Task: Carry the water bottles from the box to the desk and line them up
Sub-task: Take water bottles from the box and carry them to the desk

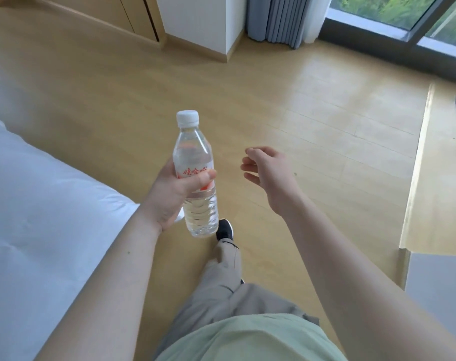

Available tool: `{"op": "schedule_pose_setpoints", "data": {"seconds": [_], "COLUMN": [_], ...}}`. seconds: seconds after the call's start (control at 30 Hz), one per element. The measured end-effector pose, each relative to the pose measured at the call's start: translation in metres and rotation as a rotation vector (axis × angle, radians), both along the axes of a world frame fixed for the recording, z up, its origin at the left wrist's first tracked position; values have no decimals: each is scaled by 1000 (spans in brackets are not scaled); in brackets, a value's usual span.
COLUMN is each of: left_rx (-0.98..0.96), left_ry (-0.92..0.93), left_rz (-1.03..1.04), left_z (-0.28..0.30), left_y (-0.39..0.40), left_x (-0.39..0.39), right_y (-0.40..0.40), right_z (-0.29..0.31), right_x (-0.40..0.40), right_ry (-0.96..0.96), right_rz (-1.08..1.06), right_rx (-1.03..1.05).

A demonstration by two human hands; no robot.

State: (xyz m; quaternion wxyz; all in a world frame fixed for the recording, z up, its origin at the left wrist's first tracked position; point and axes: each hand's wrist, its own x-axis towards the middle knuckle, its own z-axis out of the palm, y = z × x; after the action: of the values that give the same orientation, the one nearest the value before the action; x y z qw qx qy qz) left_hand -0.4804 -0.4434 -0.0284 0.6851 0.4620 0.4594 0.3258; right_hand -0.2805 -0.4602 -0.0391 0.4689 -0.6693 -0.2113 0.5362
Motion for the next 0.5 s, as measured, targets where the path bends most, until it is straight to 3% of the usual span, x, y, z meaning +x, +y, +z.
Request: {"op": "schedule_pose_setpoints", "data": {"seconds": [0.5], "left_rx": [30], "left_ry": [0], "left_rz": [80], "left_z": [-7], "left_y": [184], "left_x": [17], "right_y": [203], "right_z": [8], "right_x": [17], "right_ry": [-72], "right_rz": [119], "right_rx": [18]}}
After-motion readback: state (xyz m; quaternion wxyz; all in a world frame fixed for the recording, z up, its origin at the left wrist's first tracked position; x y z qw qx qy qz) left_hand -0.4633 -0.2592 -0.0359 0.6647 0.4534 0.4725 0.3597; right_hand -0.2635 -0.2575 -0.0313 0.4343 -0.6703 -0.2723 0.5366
